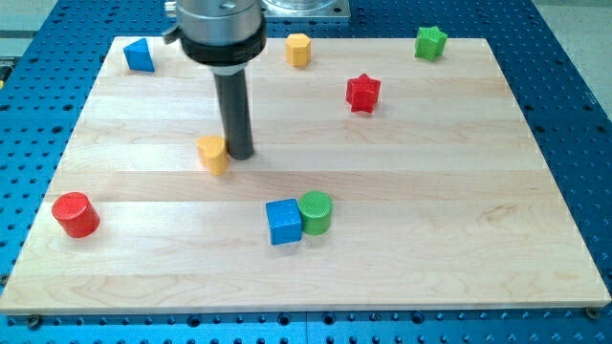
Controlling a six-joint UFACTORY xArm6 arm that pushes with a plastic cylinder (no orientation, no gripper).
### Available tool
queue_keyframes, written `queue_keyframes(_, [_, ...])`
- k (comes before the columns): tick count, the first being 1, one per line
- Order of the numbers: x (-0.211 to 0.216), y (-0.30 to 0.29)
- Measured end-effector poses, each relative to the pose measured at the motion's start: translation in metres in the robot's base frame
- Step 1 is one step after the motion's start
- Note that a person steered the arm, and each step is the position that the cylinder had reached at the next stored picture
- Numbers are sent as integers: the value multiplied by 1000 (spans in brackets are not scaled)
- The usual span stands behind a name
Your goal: Push the heart to the top right of the red circle
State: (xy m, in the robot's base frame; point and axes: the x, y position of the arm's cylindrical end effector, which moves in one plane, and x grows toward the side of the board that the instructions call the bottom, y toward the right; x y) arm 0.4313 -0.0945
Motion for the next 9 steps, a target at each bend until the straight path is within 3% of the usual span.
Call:
queue_keyframes(2, [3, -88])
queue_keyframes(3, [13, -27])
queue_keyframes(4, [41, -11])
queue_keyframes(6, [51, -83])
queue_keyframes(7, [91, -79])
queue_keyframes(8, [89, -96])
queue_keyframes(9, [50, -103])
